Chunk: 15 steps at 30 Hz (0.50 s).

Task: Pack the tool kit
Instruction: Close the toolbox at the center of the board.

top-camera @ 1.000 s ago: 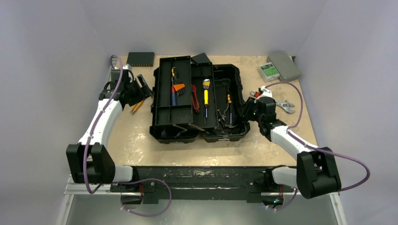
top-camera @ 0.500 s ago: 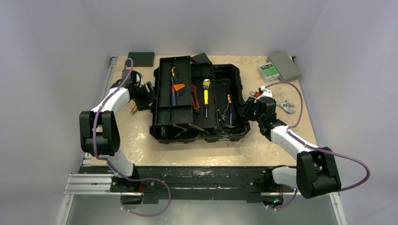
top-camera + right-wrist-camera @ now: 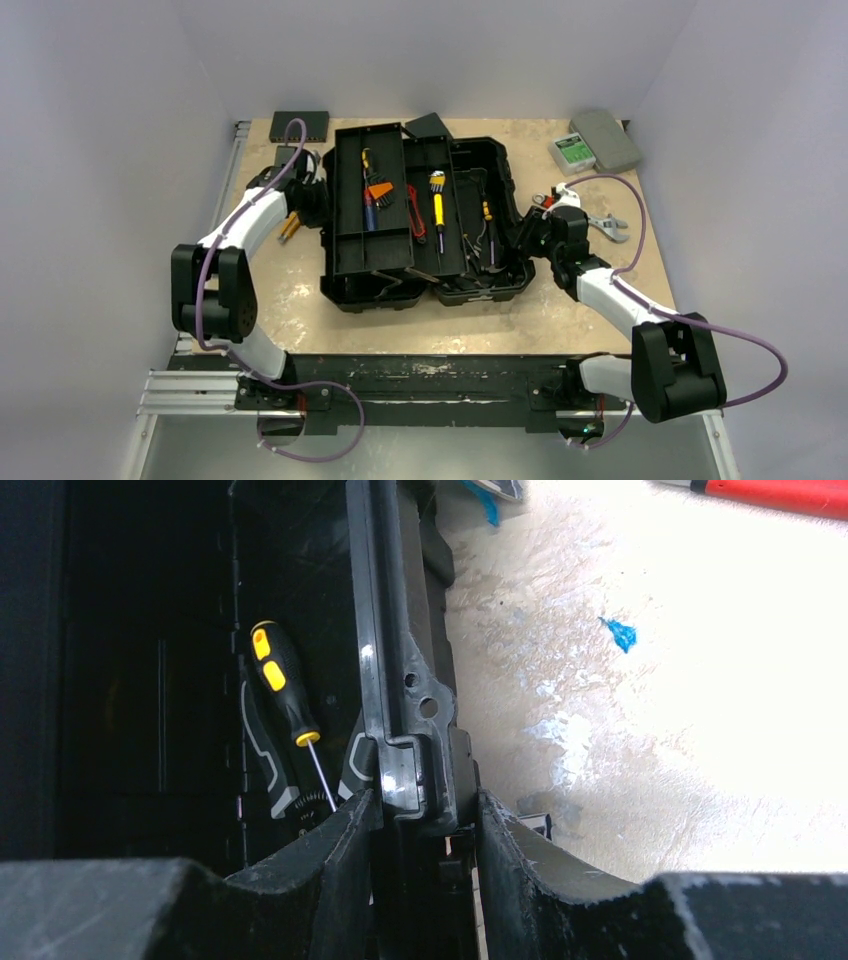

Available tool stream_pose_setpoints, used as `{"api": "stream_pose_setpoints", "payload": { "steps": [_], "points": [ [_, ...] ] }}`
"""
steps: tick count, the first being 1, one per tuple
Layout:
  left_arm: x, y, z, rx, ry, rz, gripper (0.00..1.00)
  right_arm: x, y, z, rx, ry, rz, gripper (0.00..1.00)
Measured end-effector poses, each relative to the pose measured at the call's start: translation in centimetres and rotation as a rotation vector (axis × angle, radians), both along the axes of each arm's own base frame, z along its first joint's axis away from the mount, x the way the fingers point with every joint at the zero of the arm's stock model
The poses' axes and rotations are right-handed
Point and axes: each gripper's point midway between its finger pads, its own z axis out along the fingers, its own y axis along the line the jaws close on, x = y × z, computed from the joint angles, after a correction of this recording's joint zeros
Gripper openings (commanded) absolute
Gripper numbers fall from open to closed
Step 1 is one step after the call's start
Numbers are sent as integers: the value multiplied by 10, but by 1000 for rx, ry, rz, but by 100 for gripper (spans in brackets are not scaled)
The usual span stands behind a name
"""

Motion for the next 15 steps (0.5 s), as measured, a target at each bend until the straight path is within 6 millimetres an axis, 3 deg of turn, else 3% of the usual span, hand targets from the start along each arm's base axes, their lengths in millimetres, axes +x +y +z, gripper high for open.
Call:
{"api": "stream_pose_setpoints", "payload": {
  "steps": [6, 15],
  "points": [
    [-23, 3, 21, 100, 5, 36, 0, -1, 1, 0, 4, 2, 6, 19],
    [-33, 1, 52, 345, -61, 65, 0, -1, 0, 0, -1, 1, 4, 19]
  ]
}}
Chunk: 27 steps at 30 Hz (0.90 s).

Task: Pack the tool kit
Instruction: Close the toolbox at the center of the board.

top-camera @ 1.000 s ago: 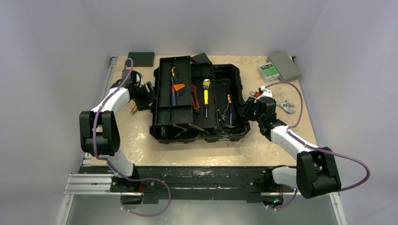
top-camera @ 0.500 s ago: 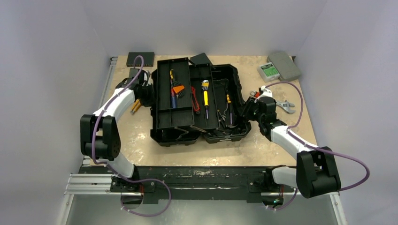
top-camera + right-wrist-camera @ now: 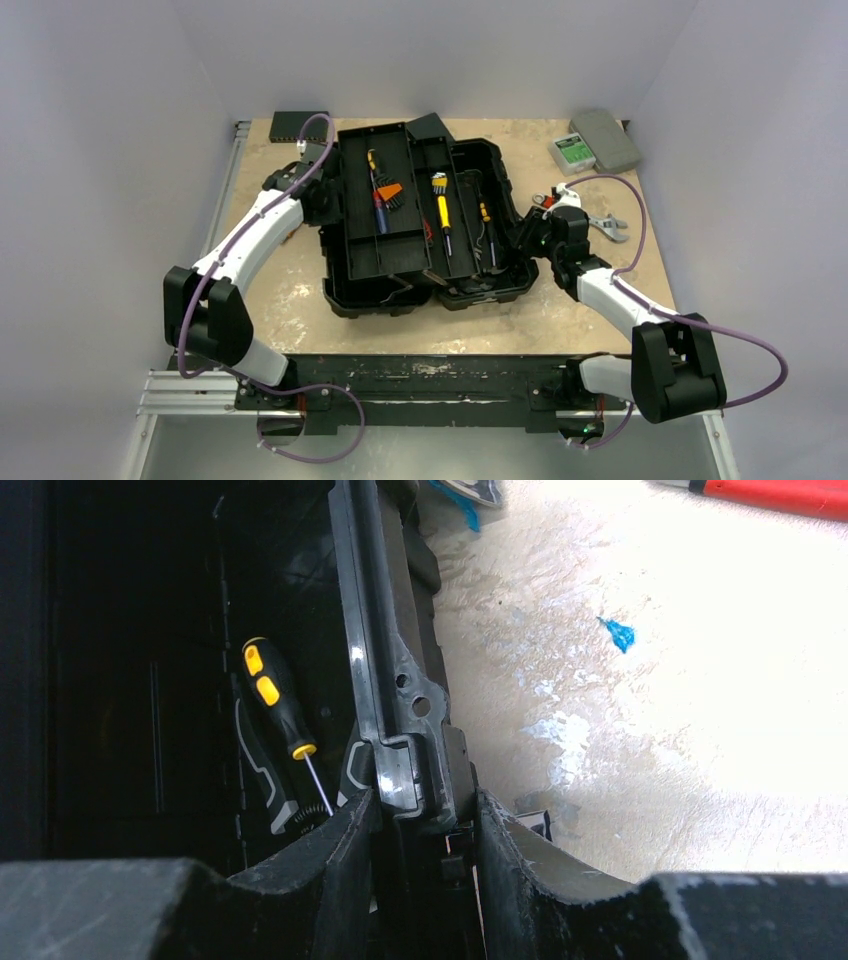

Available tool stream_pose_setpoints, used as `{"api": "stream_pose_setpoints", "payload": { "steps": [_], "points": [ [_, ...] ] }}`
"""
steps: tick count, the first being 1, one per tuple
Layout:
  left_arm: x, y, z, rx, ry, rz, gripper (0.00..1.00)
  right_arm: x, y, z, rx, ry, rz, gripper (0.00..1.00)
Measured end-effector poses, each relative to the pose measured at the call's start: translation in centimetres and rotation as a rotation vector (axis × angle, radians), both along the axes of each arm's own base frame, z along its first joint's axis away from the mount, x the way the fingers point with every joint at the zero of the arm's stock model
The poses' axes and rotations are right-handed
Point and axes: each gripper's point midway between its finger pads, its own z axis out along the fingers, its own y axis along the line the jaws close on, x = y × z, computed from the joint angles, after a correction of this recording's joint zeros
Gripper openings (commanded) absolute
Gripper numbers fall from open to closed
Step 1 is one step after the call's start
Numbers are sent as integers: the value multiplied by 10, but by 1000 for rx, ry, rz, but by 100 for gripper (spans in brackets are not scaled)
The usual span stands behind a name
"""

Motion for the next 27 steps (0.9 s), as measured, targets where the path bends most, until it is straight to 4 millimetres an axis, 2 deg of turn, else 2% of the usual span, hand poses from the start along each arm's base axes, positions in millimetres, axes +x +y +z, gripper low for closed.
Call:
{"api": "stream_pose_setpoints", "payload": {
  "steps": [8, 17, 27],
  "points": [
    [-2, -4, 22, 38, -18, -5, 0, -3, 0, 0, 3, 2, 4, 20],
    [-3, -10, 30, -29, -12, -11, 0, -3, 1, 0, 7, 3, 5, 19],
    [4, -23, 68, 113, -40, -43, 0, -6, 1, -2, 28, 30, -15, 20]
  ]
}}
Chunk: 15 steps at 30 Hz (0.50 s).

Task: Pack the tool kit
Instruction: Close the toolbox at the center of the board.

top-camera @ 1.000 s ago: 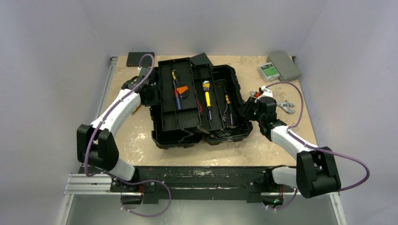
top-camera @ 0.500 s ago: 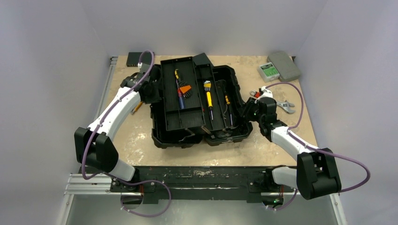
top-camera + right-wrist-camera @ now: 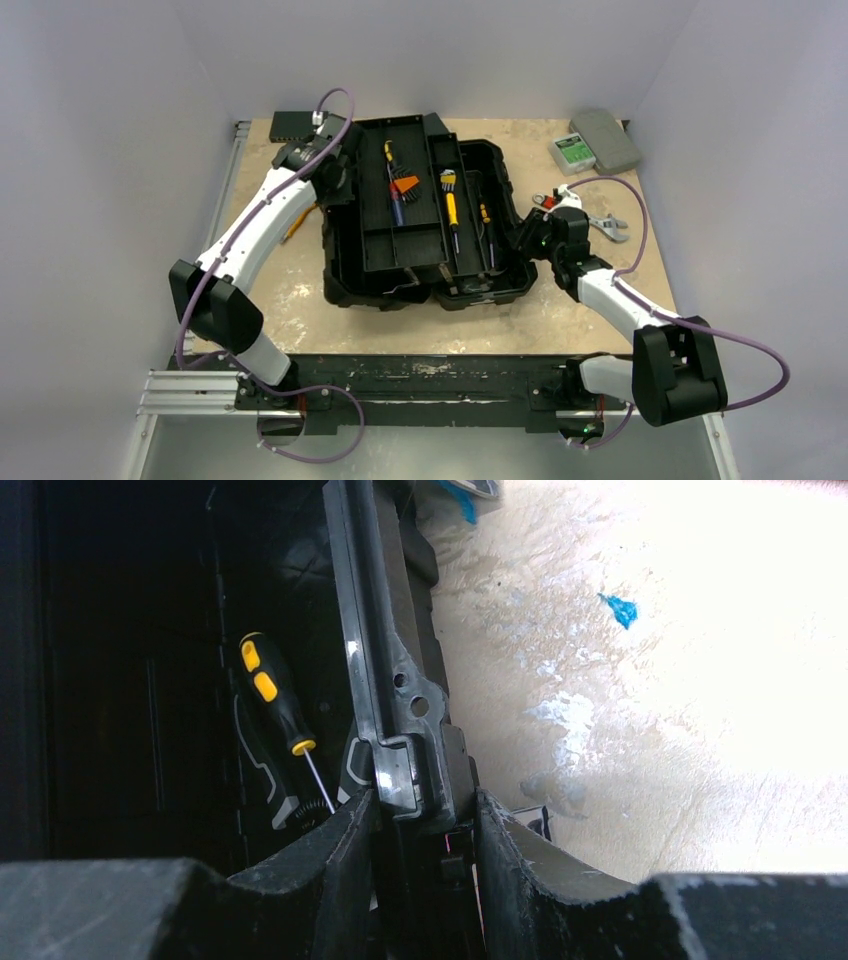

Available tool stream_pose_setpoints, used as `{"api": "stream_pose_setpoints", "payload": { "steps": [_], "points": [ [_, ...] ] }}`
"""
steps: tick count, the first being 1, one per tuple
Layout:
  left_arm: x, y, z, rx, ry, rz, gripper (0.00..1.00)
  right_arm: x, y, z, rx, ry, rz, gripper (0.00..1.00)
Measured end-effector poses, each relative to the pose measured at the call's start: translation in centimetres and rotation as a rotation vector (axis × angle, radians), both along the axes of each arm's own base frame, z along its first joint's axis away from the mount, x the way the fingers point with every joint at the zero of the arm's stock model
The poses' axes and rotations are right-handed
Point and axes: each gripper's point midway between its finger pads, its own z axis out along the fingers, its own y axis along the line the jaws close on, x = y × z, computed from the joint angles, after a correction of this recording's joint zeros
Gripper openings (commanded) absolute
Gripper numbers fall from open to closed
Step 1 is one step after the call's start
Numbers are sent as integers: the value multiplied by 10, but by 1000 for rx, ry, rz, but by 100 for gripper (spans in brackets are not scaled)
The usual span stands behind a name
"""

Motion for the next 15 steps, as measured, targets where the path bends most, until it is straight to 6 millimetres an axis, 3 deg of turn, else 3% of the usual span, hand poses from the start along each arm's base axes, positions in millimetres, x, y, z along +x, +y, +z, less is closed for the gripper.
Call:
{"api": "stream_pose_setpoints", "payload": {
  "steps": [8, 15],
  "points": [
    [10, -21, 29, 167, -52, -51, 0, -4, 6, 0, -27, 28, -11, 19],
    [23, -55, 71, 333, -161, -120, 0, -7, 17, 0, -49, 27, -30, 19]
  ]
}}
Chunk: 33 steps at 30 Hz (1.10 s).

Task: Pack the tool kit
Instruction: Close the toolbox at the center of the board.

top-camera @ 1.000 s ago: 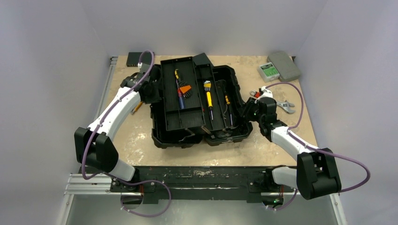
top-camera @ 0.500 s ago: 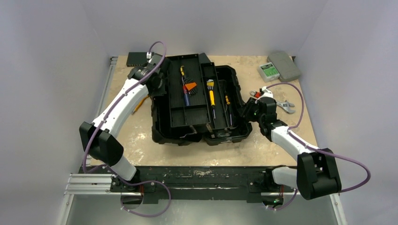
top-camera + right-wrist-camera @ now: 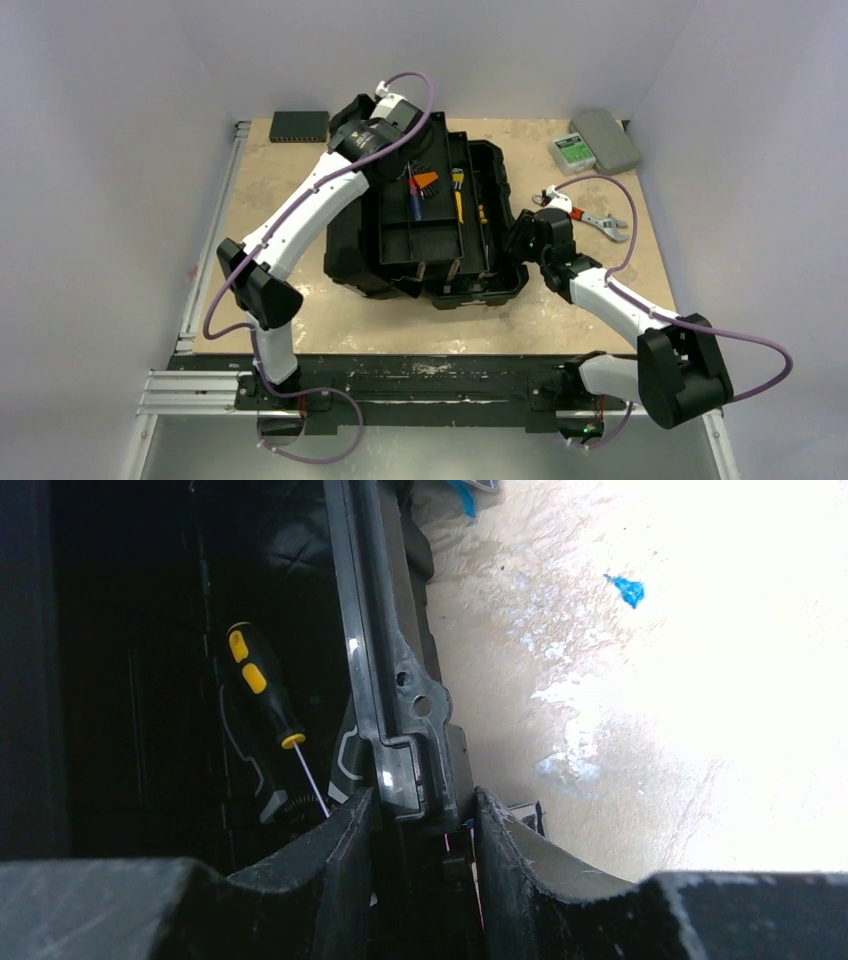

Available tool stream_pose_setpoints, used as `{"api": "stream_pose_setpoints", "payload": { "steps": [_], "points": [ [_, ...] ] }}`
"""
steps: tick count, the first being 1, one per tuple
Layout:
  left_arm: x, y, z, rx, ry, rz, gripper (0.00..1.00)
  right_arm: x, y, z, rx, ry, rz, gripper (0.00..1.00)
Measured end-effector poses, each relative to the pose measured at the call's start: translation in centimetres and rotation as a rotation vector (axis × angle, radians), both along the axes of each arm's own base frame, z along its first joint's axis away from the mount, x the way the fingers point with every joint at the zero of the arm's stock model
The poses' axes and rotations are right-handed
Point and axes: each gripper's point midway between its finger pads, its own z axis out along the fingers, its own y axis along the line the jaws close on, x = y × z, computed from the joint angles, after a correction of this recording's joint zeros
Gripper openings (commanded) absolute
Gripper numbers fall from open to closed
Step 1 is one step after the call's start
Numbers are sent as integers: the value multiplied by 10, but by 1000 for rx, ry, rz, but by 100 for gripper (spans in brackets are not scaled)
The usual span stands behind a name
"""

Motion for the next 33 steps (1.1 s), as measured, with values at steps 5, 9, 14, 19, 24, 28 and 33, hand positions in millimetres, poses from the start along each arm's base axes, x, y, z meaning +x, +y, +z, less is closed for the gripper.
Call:
{"api": "stream_pose_setpoints", "payload": {
  "steps": [5, 9, 14, 19, 24, 28, 33],
  "points": [
    [0, -19, 17, 107, -63, -44, 0, -5, 10, -1, -15, -2, -7, 19],
    [-5, -28, 27, 175, -100, -77, 0, -10, 21, -1, -20, -2, 1, 19],
    [-11, -46, 39, 225, -160, -120, 0, -20, 46, -1, -18, -3, 26, 20],
    [-20, -68, 43, 223, -200, -162, 0, -34, 73, 0, 12, -1, 71, 43],
    [-27, -77, 42, 191, -228, -179, 0, -45, 87, 1, 50, 21, 115, 74],
    [-30, -81, 42, 141, -235, -190, 0, -58, 81, 9, 45, 36, 123, 85],
    [-31, -93, 43, 47, -243, -213, 0, -64, 71, 48, 59, -24, 114, 91]
  ]
}}
